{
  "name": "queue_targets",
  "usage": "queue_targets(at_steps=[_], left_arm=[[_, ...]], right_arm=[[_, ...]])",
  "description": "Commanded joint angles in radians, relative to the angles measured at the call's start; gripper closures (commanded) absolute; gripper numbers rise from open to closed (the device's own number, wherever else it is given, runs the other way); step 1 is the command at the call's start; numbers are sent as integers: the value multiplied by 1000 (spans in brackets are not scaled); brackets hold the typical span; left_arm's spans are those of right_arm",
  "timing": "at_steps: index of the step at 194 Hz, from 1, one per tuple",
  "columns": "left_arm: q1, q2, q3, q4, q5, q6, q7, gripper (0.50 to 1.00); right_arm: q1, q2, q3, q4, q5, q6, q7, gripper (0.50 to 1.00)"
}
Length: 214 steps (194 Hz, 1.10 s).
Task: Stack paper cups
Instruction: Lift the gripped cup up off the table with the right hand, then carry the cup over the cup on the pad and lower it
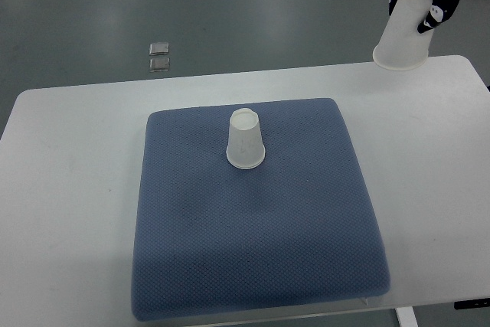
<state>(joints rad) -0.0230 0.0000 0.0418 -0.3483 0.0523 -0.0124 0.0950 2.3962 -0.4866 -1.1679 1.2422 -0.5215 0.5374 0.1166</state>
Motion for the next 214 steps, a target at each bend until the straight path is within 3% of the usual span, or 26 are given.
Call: queue_targets(at_steps=[1, 108, 162, 214], left_arm=[[0, 0, 0, 0, 0, 0, 0, 500], [0, 0, 0, 3, -2, 2, 0, 500], [0, 0, 0, 3, -2, 2, 2, 500], [0, 0, -2, 6, -2, 3, 0, 500]], right_arm=[[23, -3, -2, -1, 0, 21, 2, 844], [8, 66, 79, -52, 90, 9, 3, 844], [-74, 237, 145, -165, 213, 1, 2, 844], [-160, 375, 179, -198, 259, -36, -2, 844]])
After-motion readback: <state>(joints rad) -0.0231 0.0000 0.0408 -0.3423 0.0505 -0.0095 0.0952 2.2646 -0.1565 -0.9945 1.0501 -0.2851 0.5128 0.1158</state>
